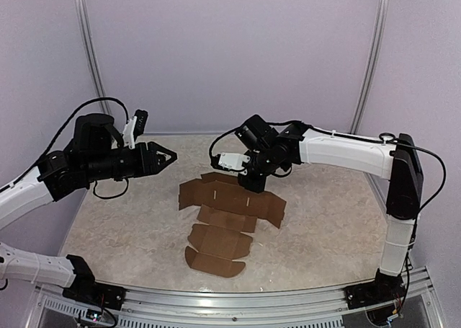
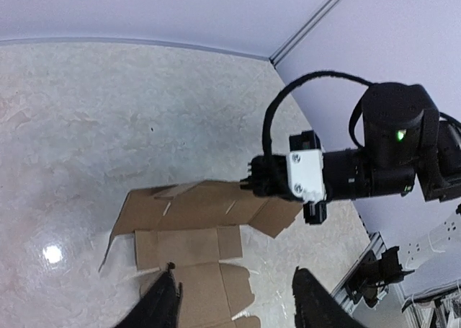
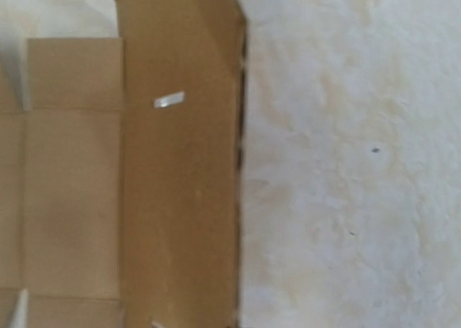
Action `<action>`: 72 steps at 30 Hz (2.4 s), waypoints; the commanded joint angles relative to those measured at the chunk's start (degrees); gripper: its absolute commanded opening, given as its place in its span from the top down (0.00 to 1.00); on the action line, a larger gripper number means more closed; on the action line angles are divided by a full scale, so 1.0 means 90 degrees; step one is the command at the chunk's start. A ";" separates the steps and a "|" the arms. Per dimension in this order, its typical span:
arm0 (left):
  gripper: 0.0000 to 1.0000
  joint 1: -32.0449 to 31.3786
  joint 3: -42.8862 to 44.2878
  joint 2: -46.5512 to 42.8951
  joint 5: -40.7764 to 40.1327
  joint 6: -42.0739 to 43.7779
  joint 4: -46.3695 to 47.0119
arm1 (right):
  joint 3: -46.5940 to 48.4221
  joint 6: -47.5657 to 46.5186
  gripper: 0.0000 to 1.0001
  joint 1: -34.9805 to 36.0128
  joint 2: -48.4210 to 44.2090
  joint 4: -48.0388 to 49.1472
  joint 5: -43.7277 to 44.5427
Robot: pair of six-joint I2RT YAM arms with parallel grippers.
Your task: Fold the paper box
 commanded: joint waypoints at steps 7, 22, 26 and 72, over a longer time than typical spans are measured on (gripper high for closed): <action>1.00 0.0614 0.0082 0.0620 0.0902 -0.0458 0.1046 | 0.0229 0.0033 1.00 0.0509 0.0190 -0.0523 0.0314; 1.00 0.0724 0.0417 0.2292 0.0676 -0.0610 0.0807 | -0.0327 0.0394 1.00 0.0920 -0.0342 0.0081 0.0830; 1.00 0.0644 0.0492 0.2663 0.0638 -0.0614 0.0636 | -0.0378 0.0479 1.00 0.0929 -0.0359 0.0183 0.0870; 1.00 -0.0073 0.0534 0.3569 0.0794 -0.1101 0.1580 | -0.1477 0.1712 1.00 0.0952 -0.0879 0.1616 0.0635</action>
